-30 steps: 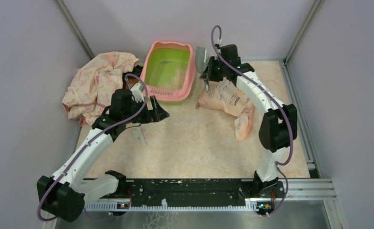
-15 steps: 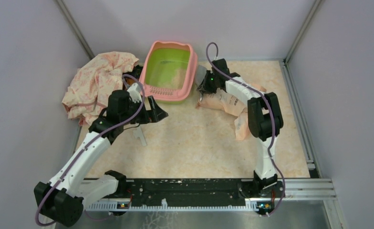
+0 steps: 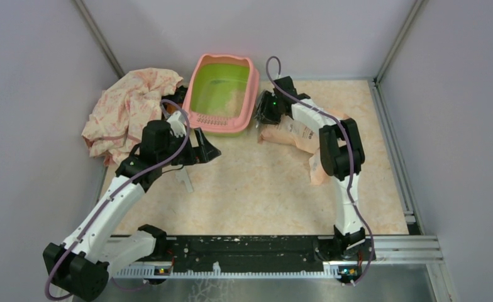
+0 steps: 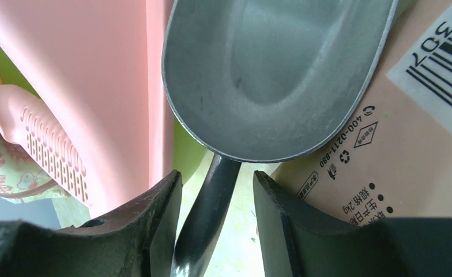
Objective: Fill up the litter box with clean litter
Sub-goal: Place the spatula at the center of the board.
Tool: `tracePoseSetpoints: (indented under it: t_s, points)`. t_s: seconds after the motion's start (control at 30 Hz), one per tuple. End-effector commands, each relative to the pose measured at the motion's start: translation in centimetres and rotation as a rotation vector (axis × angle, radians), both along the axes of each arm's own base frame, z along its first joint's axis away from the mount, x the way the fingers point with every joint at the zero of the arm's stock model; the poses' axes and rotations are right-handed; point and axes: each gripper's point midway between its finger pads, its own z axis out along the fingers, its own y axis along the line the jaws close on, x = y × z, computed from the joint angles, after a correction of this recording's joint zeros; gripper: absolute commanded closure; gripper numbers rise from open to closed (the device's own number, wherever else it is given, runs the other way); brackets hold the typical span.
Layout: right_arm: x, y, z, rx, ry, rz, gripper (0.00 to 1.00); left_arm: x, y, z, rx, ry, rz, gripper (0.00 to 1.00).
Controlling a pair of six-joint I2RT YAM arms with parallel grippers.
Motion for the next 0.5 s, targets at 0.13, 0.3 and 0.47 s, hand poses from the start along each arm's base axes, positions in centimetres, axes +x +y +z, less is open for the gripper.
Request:
tracePoseSetpoints:
  t_s: [0.13, 0.3, 0.47]
  points:
    - [-0.5, 0.0, 5.5, -0.013, -0.128, 0.053, 0.49, -0.2, -0.3, 1.3, -0.014, -0.030, -0.002, 0.01]
    - [-2.1, 0.2, 5.7, -0.005, -0.109, 0.118, 0.46, -0.4, -0.5, 1.4, -0.014, -0.031, -0.003, 0.01]
    - [-4.5, -0.7, 7.1, 0.002, -0.143, 0.143, 0.45, -0.7, -0.6, 1.4, -0.016, -0.032, -0.001, 0.01]
